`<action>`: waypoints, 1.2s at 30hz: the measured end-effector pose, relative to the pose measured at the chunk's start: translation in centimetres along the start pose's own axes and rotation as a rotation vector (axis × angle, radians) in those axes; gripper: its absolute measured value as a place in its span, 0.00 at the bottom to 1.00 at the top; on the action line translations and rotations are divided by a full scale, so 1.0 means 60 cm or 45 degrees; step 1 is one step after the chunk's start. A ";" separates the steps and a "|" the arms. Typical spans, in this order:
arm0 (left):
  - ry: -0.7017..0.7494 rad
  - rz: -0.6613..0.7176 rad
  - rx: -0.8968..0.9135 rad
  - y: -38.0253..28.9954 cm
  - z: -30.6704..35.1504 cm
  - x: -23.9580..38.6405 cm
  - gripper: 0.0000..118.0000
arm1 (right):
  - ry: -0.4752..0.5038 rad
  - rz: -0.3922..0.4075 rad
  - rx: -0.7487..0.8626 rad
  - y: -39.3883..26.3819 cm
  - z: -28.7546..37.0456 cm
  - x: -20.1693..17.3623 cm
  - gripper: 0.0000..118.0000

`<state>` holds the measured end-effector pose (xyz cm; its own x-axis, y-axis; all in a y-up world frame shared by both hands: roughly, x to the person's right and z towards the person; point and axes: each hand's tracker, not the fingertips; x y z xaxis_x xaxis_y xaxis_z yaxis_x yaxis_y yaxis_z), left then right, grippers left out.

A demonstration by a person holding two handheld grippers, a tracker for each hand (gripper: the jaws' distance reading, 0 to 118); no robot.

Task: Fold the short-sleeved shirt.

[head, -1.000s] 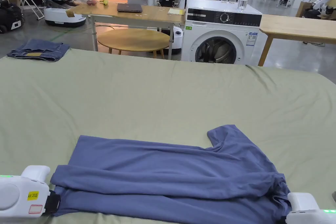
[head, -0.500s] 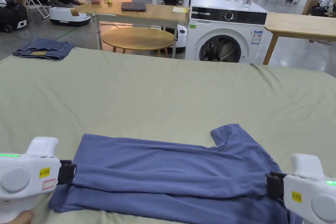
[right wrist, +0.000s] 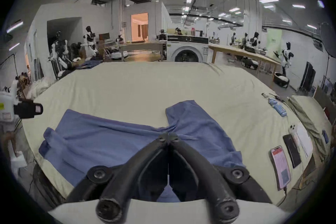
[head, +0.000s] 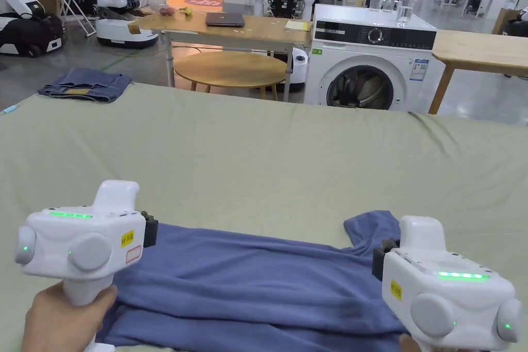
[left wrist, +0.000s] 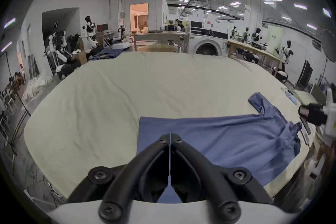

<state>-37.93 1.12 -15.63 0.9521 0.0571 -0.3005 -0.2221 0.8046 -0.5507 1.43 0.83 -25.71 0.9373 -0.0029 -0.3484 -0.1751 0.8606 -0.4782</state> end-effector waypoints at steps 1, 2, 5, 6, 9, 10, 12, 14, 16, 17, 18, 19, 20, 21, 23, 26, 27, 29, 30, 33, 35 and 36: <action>0.005 -0.005 -0.028 0.012 -0.016 -0.007 0.00 | 0.010 -0.002 -0.008 0.000 -0.004 -0.001 0.00; 0.011 -0.010 -0.035 0.023 -0.030 -0.012 0.00 | 0.015 -0.005 -0.016 0.000 -0.008 0.000 0.00; 0.002 0.024 -0.117 0.057 -0.086 -0.045 0.00 | 0.020 -0.013 -0.027 0.000 -0.016 0.007 0.00; -0.008 0.036 -0.168 0.066 -0.107 -0.053 0.00 | 0.019 -0.015 -0.032 0.000 -0.019 0.011 0.00; -0.022 0.055 -0.295 0.090 -0.172 -0.086 0.00 | 0.013 -0.013 -0.055 0.001 -0.030 0.023 0.00; -0.021 0.053 -0.319 0.096 -0.186 -0.087 0.00 | 0.011 -0.014 -0.063 0.000 -0.034 0.027 0.00; -0.014 0.058 -0.422 0.105 -0.229 -0.100 0.01 | 0.003 -0.011 -0.087 -0.002 -0.043 0.037 0.00; -0.019 0.079 -0.519 0.107 -0.260 -0.103 0.07 | -0.007 -0.006 -0.110 -0.004 -0.051 0.043 0.00; -0.067 0.099 -0.607 0.101 -0.293 -0.109 0.26 | -0.014 0.001 -0.138 -0.007 -0.060 0.050 0.00; -0.076 0.105 -0.642 0.094 -0.307 -0.110 0.29 | -0.017 0.002 -0.150 -0.008 -0.064 0.052 0.00; -0.062 0.101 -0.682 0.089 -0.320 -0.111 0.29 | -0.018 0.002 -0.159 -0.010 -0.067 0.054 0.00; -0.038 0.100 -0.699 0.084 -0.330 -0.112 0.29 | -0.024 0.002 -0.167 -0.011 -0.069 0.057 0.00; -0.051 0.105 -0.680 0.082 -0.334 -0.112 0.29 | -0.031 0.003 -0.173 -0.013 -0.071 0.059 0.00; -0.045 0.118 -0.674 0.083 -0.327 -0.108 0.29 | -0.035 0.005 -0.180 -0.014 -0.074 0.060 0.00; -0.020 0.113 -0.666 0.086 -0.316 -0.095 0.29 | -0.038 0.005 -0.191 -0.015 -0.078 0.064 0.00; 0.018 0.000 -0.611 0.075 -0.306 -0.077 0.17 | -0.030 -0.005 -0.210 -0.013 -0.086 0.068 0.00; 0.026 -0.006 -0.608 0.071 -0.302 -0.070 0.10 | -0.030 -0.008 -0.213 -0.011 -0.088 0.069 0.00; 0.030 -0.043 -0.603 0.067 -0.296 -0.059 0.00 | -0.026 -0.018 -0.221 -0.005 -0.093 0.071 0.00; 0.034 -0.050 -0.600 0.067 -0.321 -0.074 0.00 | -0.024 -0.026 -0.222 -0.001 -0.095 0.073 0.00; 0.032 -0.067 -0.577 0.069 -0.311 -0.076 0.00 | -0.024 -0.036 -0.230 0.022 -0.102 0.084 0.00; 0.016 -0.056 -0.540 0.075 -0.288 -0.076 0.00 | -0.041 -0.029 -0.242 0.046 -0.113 0.097 0.00; 0.011 -0.070 -0.492 0.080 -0.276 -0.076 0.00 | -0.061 -0.021 -0.259 0.061 -0.122 0.106 0.00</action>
<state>-46.78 -5.08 -29.79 0.9633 0.0138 -0.2681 -0.2353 0.5243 -0.8184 4.56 0.21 -35.56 0.9530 0.0118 -0.3029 -0.2121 0.7399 -0.6384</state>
